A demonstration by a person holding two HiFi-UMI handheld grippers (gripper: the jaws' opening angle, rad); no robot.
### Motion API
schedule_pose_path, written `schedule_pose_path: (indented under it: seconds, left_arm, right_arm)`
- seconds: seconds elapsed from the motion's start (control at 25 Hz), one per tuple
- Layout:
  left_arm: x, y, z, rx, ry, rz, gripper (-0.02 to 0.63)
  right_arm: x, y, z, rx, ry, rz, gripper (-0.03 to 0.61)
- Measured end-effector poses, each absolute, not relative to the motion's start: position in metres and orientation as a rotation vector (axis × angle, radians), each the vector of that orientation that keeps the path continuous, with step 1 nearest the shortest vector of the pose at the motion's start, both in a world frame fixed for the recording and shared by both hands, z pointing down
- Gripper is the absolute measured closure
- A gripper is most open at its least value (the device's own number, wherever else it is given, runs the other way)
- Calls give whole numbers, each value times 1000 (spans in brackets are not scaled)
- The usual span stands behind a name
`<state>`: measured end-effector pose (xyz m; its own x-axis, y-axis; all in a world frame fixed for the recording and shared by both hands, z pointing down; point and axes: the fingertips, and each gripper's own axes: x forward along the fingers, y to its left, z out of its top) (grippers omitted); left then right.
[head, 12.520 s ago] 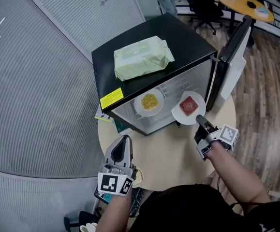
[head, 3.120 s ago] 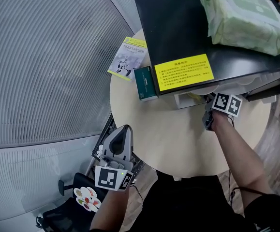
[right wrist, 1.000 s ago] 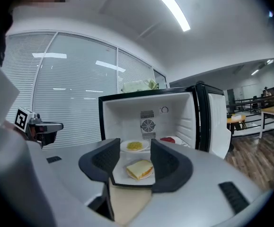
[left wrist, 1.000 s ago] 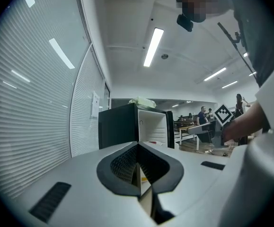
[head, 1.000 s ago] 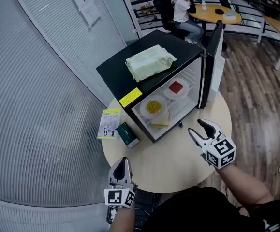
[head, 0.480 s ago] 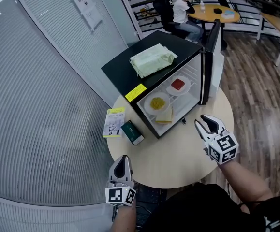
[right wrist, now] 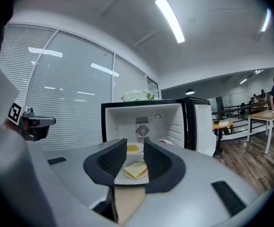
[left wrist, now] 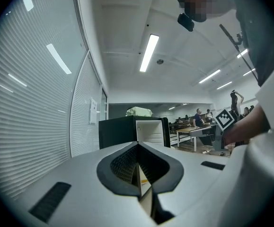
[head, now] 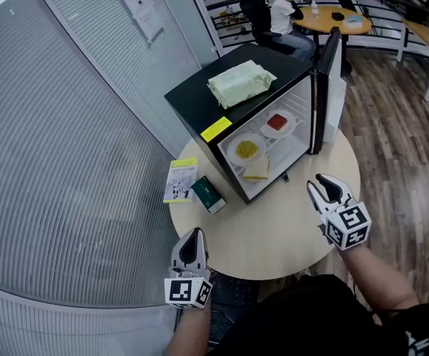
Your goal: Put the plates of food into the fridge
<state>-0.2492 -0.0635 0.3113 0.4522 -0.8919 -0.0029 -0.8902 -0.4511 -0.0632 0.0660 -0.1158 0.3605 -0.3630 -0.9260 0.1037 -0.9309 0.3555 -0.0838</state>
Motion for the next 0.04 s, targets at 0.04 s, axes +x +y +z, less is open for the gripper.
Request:
schedule_pose_path:
  seconds: [0.04]
  left_arm:
    - [-250,-60,310,-2626,1622,-39,611]
  right_arm:
    - [66,-112,360,1745,-2554,197,457]
